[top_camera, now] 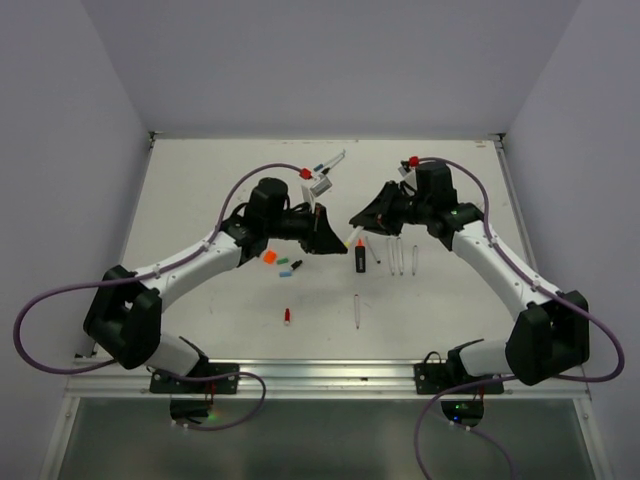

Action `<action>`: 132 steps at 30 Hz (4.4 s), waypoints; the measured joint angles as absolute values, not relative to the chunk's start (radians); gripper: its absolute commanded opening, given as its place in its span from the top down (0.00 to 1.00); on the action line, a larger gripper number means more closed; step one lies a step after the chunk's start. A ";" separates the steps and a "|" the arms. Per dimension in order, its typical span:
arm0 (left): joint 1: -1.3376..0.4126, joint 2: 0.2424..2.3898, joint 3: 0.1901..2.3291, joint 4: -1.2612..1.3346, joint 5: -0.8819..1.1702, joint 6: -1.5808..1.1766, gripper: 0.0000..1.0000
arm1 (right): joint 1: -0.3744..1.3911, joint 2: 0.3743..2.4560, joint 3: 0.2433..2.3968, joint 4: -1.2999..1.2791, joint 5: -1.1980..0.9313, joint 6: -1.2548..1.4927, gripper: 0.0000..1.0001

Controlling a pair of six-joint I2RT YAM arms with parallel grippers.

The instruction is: Open the pen caps

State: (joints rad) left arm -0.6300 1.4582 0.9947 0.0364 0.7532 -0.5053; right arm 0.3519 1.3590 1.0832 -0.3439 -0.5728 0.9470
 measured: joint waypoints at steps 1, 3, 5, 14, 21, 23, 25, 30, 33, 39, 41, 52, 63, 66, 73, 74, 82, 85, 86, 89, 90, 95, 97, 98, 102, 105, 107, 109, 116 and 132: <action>-0.627 1.465 0.995 0.040 0.775 -0.506 1.00 | 0.351 1.359 1.079 -0.343 -0.577 0.946 1.00; -0.622 1.476 0.995 0.044 0.811 -0.506 1.00 | 0.351 1.359 1.072 -0.342 -0.593 0.942 1.00; -0.617 1.480 0.993 0.049 0.847 -0.506 1.00 | 0.351 1.359 1.066 -0.328 -0.613 0.941 1.00; -0.602 1.394 0.827 0.355 1.066 -0.687 1.00 | 0.347 1.361 0.972 0.083 -0.831 1.065 1.00; -0.648 1.284 0.827 0.290 1.158 -0.631 1.00 | 0.353 1.379 0.975 0.378 -0.869 1.164 1.00; -0.648 1.263 0.834 0.172 1.087 -0.566 1.00 | 0.354 1.379 1.026 0.213 -0.830 1.071 1.00; -0.648 1.249 0.836 0.056 0.980 -0.522 1.00 | 0.354 1.379 1.080 0.049 -0.776 0.973 1.00; -0.643 1.152 0.781 -0.188 0.551 -0.516 1.00 | 0.354 1.378 1.180 -0.372 -0.595 0.746 1.00; -0.641 1.076 0.713 -0.290 0.327 -0.561 1.00 | 0.354 1.378 1.170 -0.562 -0.523 0.655 1.00; -0.641 1.049 0.614 -0.445 0.066 -0.627 1.00 | 0.361 1.361 1.052 -0.762 -0.445 0.559 1.00; -0.641 1.033 0.585 -0.466 0.029 -0.643 1.00 | 0.369 1.358 1.007 -0.781 -0.435 0.548 1.00; -0.641 1.018 0.457 -0.442 0.018 -0.742 1.00 | 0.446 1.449 0.912 -0.764 -0.429 0.538 0.99; -0.642 1.085 0.395 -0.303 0.130 -0.776 0.87 | 0.499 1.587 0.875 -0.640 -0.410 0.562 0.92; -0.642 1.085 0.383 -0.274 0.149 -0.776 0.82 | 0.499 1.597 0.875 -0.624 -0.402 0.562 0.90; -0.642 1.075 0.359 -0.226 0.178 -0.791 0.71 | 0.511 1.650 0.875 -0.588 -0.390 0.566 0.82; -0.642 1.071 0.356 -0.223 0.180 -0.794 0.69 | 0.513 1.654 0.875 -0.584 -0.390 0.567 0.78; -0.642 1.032 0.345 -0.227 0.178 -0.803 0.60 | 0.519 1.671 0.875 -0.567 -0.390 0.569 0.68; -0.642 1.015 0.346 -0.237 0.169 -0.804 0.58 | 0.519 1.671 0.875 -0.566 -0.397 0.569 0.66; -0.642 1.009 0.347 -0.245 0.163 -0.804 0.58 | 0.519 1.671 0.875 -0.566 -0.398 0.569 0.65; -0.642 0.998 0.371 -0.292 0.134 -0.796 0.55 | 0.519 1.665 0.877 -0.574 -0.392 0.568 0.63; -0.642 0.999 0.388 -0.310 0.124 -0.788 0.53 | 0.519 1.660 0.878 -0.583 -0.385 0.567 0.62; -0.642 1.071 0.579 -0.371 0.041 -0.680 0.46 | 0.519 1.601 0.930 -0.663 -0.356 0.559 0.50; -0.642 1.144 0.694 -0.380 0.009 -0.610 0.44 | 0.519 1.565 0.969 -0.698 -0.348 0.553 0.47; -0.641 1.185 0.753 -0.374 -0.005 -0.574 0.43 | 0.519 1.548 0.990 -0.714 -0.346 0.549 0.45; -0.635 1.346 0.952 -0.332 -0.034 -0.429 0.39 | 0.519 1.493 1.066 -0.779 -0.330 0.535 0.43; -0.615 1.468 1.093 -0.295 -0.030 -0.337 0.38 | 0.519 1.481 1.114 -0.821 -0.326 0.530 0.43; -0.589 1.554 1.184 -0.264 -0.012 -0.277 0.38 | 0.519 1.480 1.141 -0.844 -0.325 0.531 0.43; -0.556 1.649 1.279 -0.241 0.020 -0.217 0.38 | 0.519 1.470 1.154 -0.857 -0.326 0.534 0.43; -0.439 2.023 1.683 -0.233 0.178 -0.052 0.38 | 0.519 1.406 1.168 -0.910 -0.327 0.543 0.43; -0.388 2.468 2.083 -0.130 0.481 0.044 0.33 | 0.518 1.405 1.185 -0.944 -0.329 0.538 0.43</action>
